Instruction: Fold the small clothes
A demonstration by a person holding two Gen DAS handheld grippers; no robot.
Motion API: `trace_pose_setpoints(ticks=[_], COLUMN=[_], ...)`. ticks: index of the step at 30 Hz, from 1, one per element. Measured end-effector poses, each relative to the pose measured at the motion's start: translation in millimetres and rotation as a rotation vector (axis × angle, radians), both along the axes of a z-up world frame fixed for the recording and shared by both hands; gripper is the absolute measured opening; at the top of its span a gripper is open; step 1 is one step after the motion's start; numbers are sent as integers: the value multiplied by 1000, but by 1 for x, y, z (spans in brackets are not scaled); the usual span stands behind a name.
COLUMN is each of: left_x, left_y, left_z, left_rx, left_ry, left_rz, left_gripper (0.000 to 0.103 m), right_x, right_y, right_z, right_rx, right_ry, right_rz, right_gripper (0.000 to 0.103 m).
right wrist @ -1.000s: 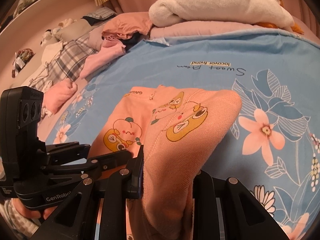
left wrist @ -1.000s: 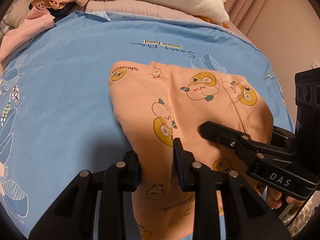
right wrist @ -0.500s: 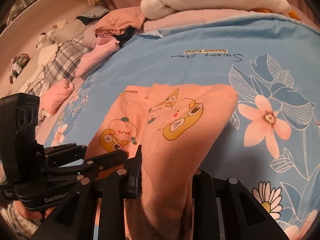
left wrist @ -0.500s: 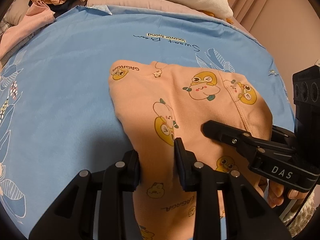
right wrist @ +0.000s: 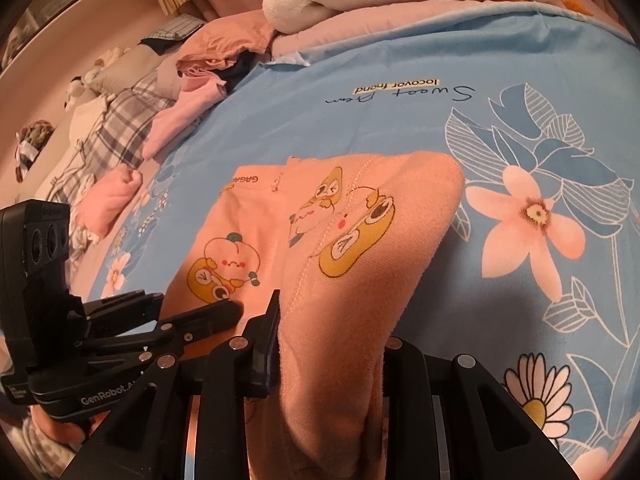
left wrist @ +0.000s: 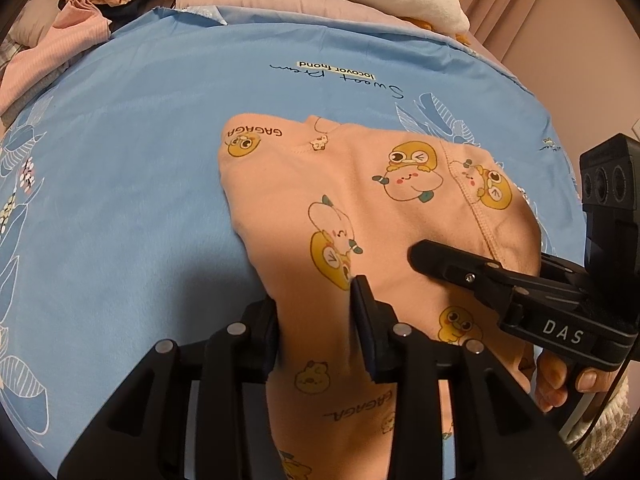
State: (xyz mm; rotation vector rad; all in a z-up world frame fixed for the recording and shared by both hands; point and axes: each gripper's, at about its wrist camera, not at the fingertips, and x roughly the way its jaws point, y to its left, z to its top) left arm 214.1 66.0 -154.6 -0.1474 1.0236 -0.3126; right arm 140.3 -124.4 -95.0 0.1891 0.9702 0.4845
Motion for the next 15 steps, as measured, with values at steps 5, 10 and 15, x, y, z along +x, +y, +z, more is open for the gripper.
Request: trace_pose_setpoints(ticks=[5, 10, 15], left_x=[-1, -1, 0], left_y=[0, 0, 1], left_z=[-1, -1, 0], left_rx=[11, 15, 21], left_ry=[-4, -5, -6], left_rz=[-3, -3, -4], left_gripper=[35, 36, 36], right_x=[0, 0, 0], right_y=[-1, -1, 0], right_z=[-2, -2, -2], right_rx=[5, 5, 5], right_ry=[4, 4, 4], right_rz=[-3, -2, -3], right_gripper=[27, 27, 28])
